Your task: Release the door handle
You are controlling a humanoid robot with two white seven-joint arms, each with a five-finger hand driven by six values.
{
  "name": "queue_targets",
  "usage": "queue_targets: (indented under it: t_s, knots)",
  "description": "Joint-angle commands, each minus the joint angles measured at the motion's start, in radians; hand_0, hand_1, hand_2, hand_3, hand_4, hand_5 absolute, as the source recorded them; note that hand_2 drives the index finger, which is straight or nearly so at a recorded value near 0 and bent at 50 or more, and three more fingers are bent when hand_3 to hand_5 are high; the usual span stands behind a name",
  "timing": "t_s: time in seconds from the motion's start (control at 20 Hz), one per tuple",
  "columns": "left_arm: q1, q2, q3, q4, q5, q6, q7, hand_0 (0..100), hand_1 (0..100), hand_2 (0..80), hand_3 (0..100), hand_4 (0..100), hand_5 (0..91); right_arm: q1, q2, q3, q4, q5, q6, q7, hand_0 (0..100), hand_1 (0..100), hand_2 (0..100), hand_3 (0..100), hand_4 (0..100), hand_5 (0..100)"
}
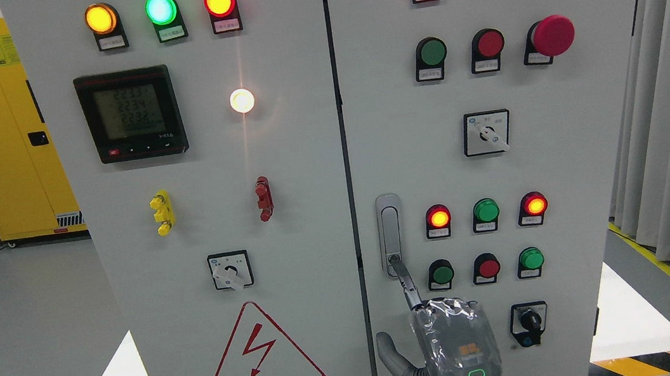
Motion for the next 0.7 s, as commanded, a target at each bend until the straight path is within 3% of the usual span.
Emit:
queue_targets:
  t_s: [0.0,0.65]
  knots:
    - [0.0,0.0,0.0,-0.012,-0.001,0.0,0.0,12,56,0.0,0,0,0.0,0.004,0.0,0.0,0.001,0.0,0.002,0.001,47,36,0,100,98,100]
    - [0.0,0.0,0.0,-0.012,-0.001,0.0,0.0,12,56,0.0,0,0,0.0,0.009,0.0,0.0,0.001,0.0,0.002,0.003,48,36,0,100,99,100]
